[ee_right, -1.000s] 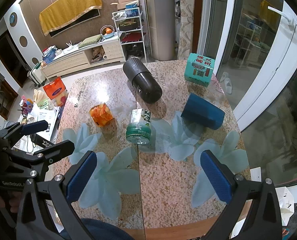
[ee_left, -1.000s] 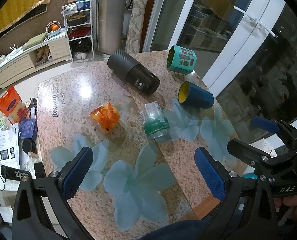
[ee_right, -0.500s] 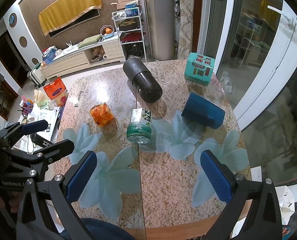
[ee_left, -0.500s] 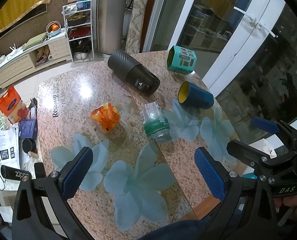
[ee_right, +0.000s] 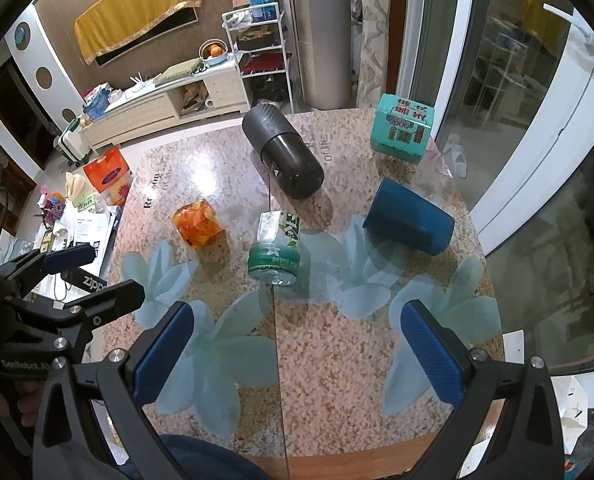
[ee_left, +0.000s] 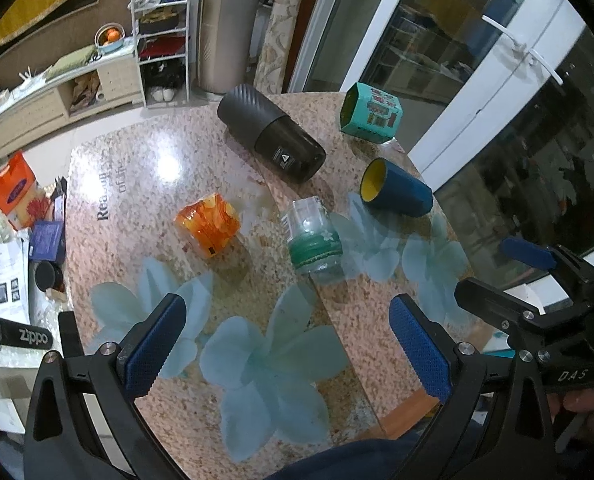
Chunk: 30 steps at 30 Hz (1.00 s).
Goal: Flip cup upright
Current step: 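Move the right gripper toward the black tumbler lying on its side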
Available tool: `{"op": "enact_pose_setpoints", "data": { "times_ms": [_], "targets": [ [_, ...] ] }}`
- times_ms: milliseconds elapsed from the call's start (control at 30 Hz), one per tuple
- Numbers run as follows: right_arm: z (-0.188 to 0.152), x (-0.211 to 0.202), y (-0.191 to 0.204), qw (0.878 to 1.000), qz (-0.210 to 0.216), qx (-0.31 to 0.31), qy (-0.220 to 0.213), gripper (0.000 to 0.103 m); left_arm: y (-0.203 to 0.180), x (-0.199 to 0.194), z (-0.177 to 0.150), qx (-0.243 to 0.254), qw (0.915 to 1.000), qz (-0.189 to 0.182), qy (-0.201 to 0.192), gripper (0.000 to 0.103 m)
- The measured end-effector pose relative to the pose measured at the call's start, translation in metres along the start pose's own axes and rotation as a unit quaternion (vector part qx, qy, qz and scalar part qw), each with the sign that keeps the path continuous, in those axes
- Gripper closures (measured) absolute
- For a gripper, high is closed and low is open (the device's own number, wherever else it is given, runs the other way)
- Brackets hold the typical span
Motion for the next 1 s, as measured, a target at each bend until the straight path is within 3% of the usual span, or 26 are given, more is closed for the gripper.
{"op": "enact_pose_setpoints", "data": {
  "times_ms": [667, 1000],
  "targets": [
    [0.054, 0.029, -0.002, 0.997, -0.014, -0.067, 0.046, 0.000, 0.027, 0.045, 0.009, -0.061, 0.9975, -0.010, 0.034, 0.001],
    [0.085, 0.053, 0.019, 0.991, -0.006, -0.118, 0.069, 0.000, 0.039, 0.050, 0.006, -0.081, 0.9960, -0.002, 0.036, 0.001]
  ]
}}
Point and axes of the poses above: each gripper's, at about its wrist camera, not at the fingertips, and x roughly the way its jaws point, y to its left, z to its top, the point moved 8 cm from there along x, roughly the way its jaws point, and after that the axes turned 12 degrees about x, right-handed, at the moved point
